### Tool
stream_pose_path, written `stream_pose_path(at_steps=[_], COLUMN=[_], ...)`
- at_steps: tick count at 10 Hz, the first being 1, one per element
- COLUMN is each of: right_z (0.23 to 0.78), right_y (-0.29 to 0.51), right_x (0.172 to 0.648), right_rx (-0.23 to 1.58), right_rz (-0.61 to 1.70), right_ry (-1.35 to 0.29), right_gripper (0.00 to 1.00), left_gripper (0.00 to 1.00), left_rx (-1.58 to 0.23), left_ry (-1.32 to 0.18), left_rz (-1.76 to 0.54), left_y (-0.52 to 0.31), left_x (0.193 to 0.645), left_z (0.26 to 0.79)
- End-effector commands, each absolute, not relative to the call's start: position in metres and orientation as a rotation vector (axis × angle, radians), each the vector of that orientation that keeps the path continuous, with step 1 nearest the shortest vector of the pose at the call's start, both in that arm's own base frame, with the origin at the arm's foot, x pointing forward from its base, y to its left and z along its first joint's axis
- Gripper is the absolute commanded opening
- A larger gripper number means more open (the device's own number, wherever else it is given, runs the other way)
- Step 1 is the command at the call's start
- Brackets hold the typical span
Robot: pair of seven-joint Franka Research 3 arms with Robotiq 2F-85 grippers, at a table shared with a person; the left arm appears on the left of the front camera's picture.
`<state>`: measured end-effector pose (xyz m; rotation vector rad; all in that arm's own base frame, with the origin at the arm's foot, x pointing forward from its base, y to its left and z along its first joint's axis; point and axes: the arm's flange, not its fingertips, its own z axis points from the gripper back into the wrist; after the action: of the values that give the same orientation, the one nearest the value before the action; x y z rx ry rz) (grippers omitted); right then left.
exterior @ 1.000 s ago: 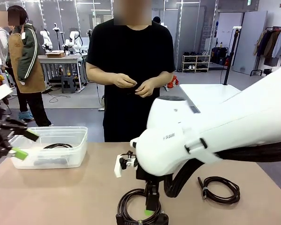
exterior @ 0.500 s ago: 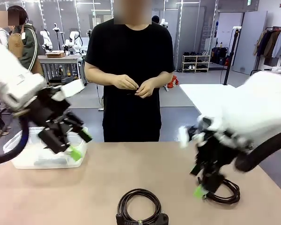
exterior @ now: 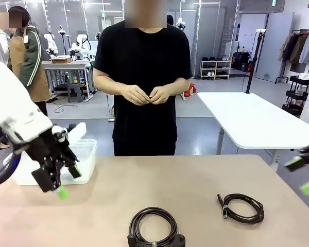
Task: Organize and store the cables.
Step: Place the Power Cable into the Organizing box.
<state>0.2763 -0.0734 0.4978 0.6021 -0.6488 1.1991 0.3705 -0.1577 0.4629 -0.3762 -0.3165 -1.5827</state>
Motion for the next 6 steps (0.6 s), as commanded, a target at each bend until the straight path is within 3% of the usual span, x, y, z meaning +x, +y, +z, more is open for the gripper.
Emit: stream_pose_path(at_steps=[1, 3, 6], right_z=[0.45, 0.426, 0.406], right_y=[-0.102, -0.128, -0.153], right_x=[0.228, 0.224, 0.211], right_rx=[0.702, 0.804, 0.858], right_rz=[1.211, 1.193, 1.179], right_ry=[-0.711, -0.742, -0.813], right_gripper=[1.0, 1.0, 1.0], left_gripper=[1.0, 1.0, 1.0], left_rx=[-0.308, -0.283, -0.247], left_ry=[-0.324, -0.381, -0.319], left_rz=[-1.573, -1.522, -1.516], left_y=[-0.194, -0.212, -0.239], left_x=[0.36, 0.367, 0.378], left_z=[0.451, 0.45, 0.439])
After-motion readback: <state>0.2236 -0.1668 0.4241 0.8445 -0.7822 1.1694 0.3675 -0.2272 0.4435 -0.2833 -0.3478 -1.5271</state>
